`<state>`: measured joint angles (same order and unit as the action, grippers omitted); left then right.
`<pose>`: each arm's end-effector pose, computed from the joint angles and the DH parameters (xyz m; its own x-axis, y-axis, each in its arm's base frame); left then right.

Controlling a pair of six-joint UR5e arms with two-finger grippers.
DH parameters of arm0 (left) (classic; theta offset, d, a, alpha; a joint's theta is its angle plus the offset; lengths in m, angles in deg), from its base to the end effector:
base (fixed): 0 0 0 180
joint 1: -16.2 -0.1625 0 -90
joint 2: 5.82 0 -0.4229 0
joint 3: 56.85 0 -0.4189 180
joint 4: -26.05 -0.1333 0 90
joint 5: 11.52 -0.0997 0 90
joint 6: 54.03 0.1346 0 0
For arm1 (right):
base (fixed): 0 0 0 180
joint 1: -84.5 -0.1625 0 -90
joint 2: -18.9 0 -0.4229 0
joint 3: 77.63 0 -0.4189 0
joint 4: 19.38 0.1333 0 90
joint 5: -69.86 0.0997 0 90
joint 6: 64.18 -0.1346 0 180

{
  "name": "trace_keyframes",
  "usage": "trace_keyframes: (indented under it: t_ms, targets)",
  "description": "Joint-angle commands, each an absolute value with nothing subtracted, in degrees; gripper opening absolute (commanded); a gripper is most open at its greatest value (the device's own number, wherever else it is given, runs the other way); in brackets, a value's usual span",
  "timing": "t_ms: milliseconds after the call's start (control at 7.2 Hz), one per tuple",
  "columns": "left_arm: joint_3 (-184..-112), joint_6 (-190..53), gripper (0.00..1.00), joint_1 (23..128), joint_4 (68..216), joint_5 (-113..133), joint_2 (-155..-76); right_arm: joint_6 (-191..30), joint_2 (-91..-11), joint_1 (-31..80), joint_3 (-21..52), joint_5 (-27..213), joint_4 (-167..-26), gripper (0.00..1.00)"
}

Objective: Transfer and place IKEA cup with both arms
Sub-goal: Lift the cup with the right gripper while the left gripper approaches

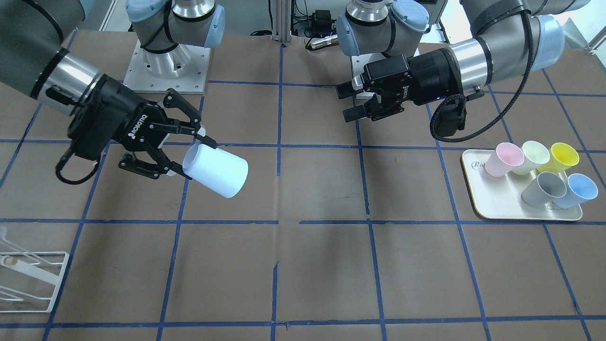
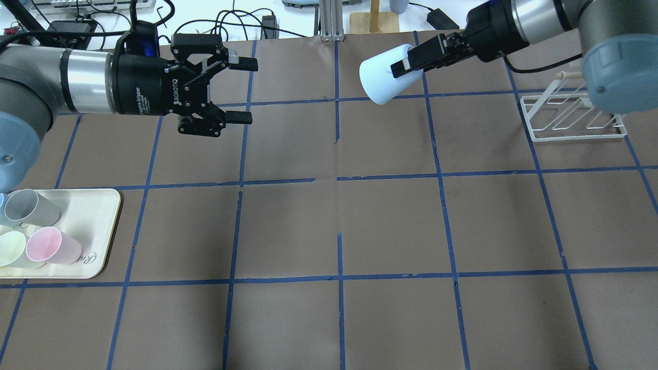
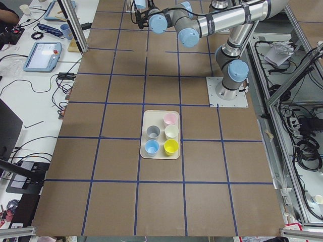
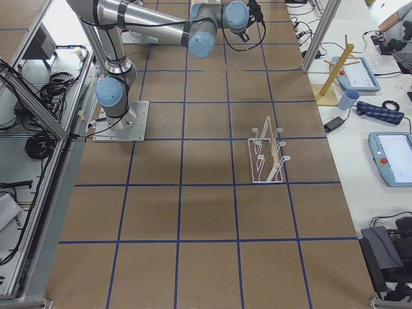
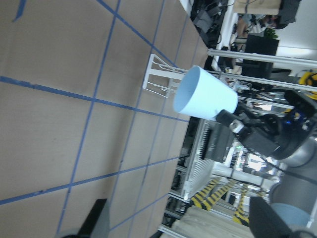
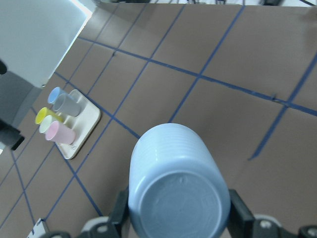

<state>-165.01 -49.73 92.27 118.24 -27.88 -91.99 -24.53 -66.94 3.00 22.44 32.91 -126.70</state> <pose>-0.1434 -0.5120 0.4161 -0.2244 -0.2619 0.9386 -0.2146 0.9528 0.2146 0.1583 -0.5703 0.4059 -0.5568 -0.5946 -0.5800 -0.2698 0.7899 -0.5507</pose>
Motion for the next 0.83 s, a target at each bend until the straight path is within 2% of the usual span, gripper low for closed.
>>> trace_keyframes:
  t_ms: [0,278,694]
  targets:
    - [-167.2,-49.7,1.00,92.1,116.6,-17.5,-92.1,-17.2,-70.1,2.7,32.5,49.0,-130.7,0.20]
    - [-167.2,-49.6,1.00,92.1,114.7,-16.6,-94.3,-18.1,-74.9,1.1,37.3,51.8,-132.5,0.20]
    - [-167.3,-50.7,1.00,93.3,114.0,-15.2,-94.9,-18.0,-74.7,-0.1,38.4,59.2,-135.2,0.22]
